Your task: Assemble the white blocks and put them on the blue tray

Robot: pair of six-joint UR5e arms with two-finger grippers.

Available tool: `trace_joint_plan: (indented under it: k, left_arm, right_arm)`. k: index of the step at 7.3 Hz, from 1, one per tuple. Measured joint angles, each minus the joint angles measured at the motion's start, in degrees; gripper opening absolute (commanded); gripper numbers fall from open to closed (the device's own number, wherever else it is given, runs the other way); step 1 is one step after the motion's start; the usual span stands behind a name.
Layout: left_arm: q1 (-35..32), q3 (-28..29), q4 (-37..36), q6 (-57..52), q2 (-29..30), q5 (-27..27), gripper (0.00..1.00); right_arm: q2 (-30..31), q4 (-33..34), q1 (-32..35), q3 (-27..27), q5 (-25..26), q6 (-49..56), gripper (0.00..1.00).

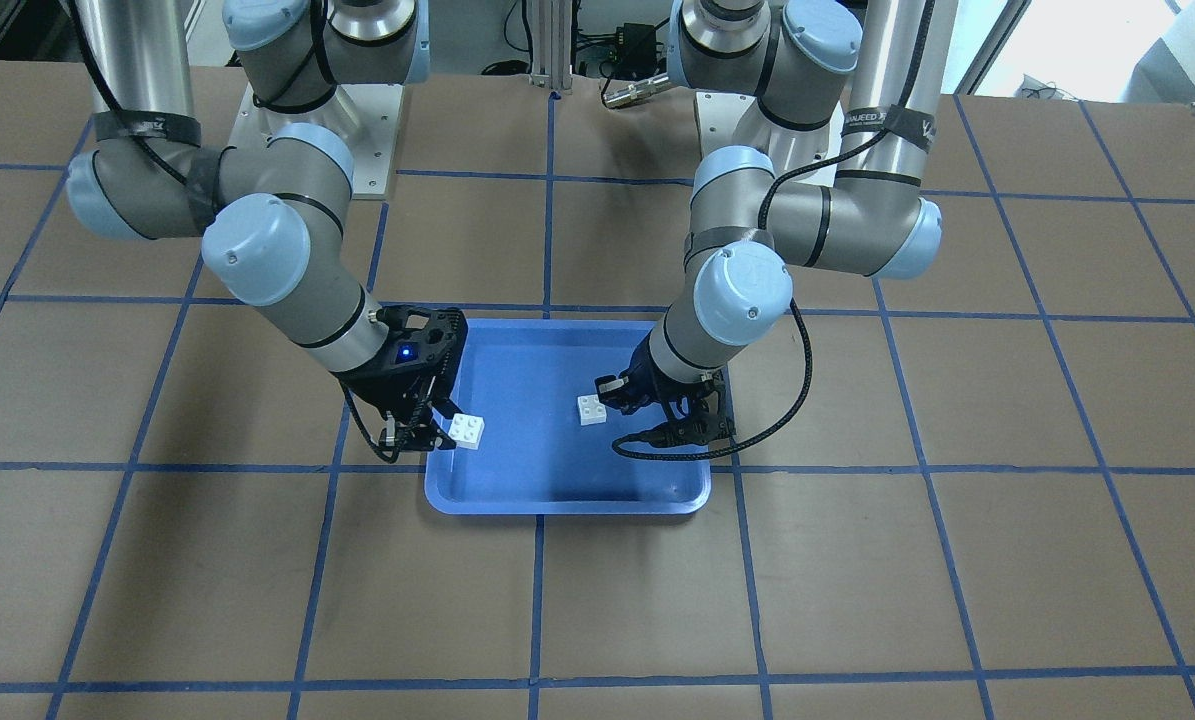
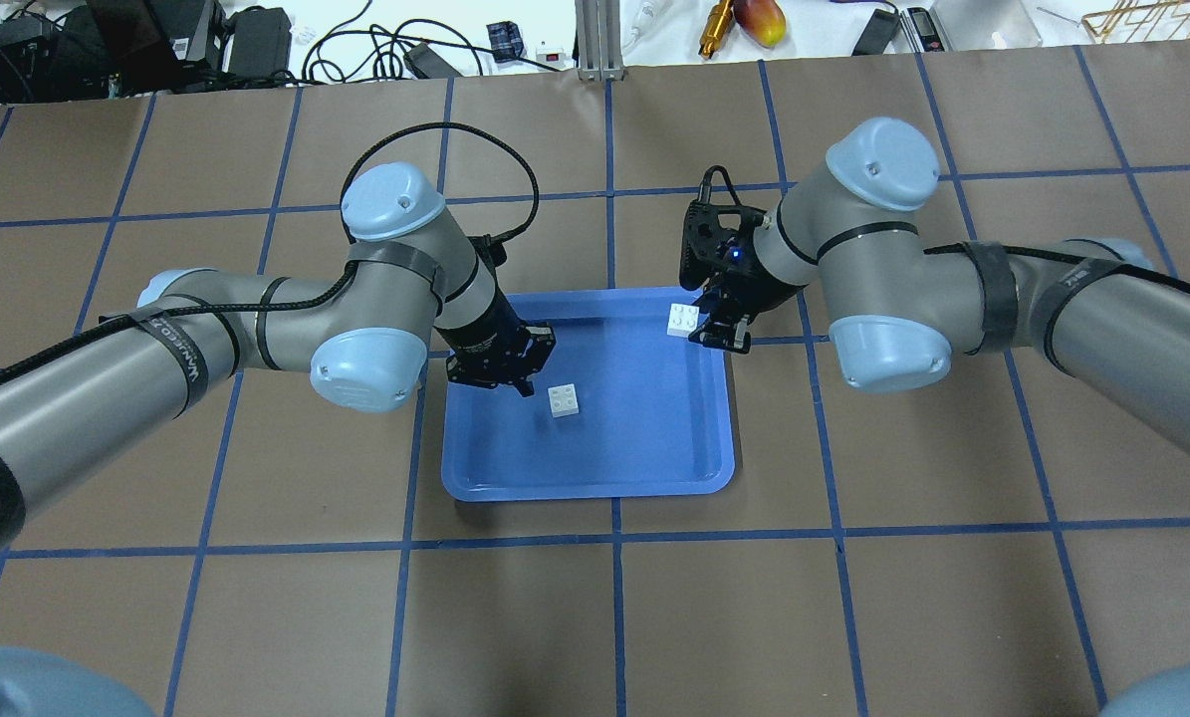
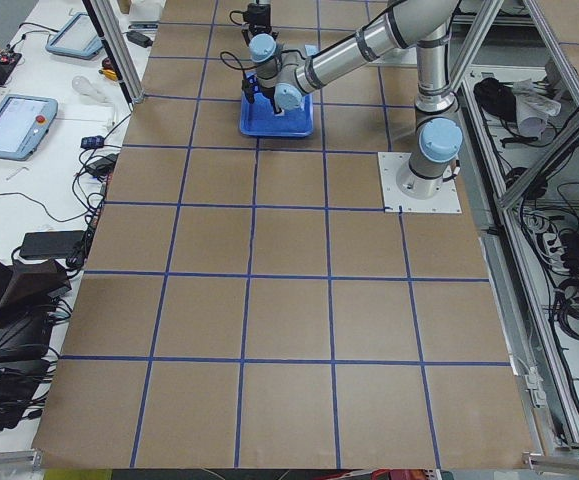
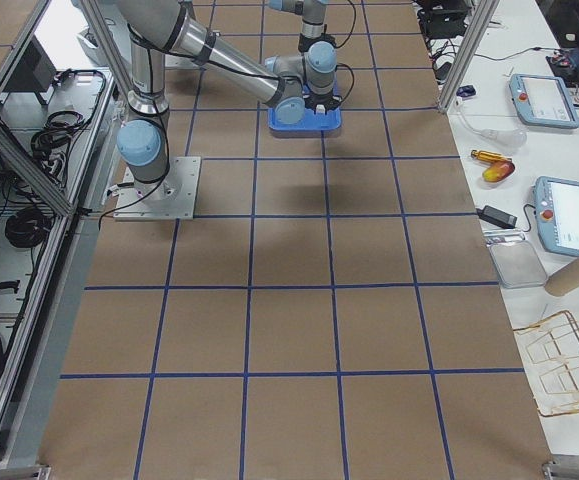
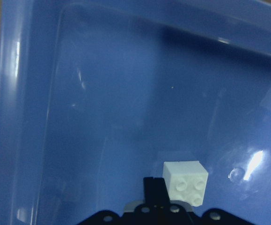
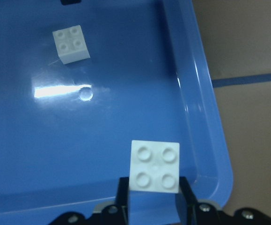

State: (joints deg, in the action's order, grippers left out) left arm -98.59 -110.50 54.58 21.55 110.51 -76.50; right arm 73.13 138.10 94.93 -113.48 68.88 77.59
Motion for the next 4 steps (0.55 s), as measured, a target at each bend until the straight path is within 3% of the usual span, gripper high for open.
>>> trace_joint_plan:
  k: [4]
  left_arm:
    - [-0.9,-3.3,-5.4,-1.0,-0.4,0.6,0.0]
  right_arm:
    - [-0.8,2.4,5.2,-1.7,-0.2,-0.3,0.0]
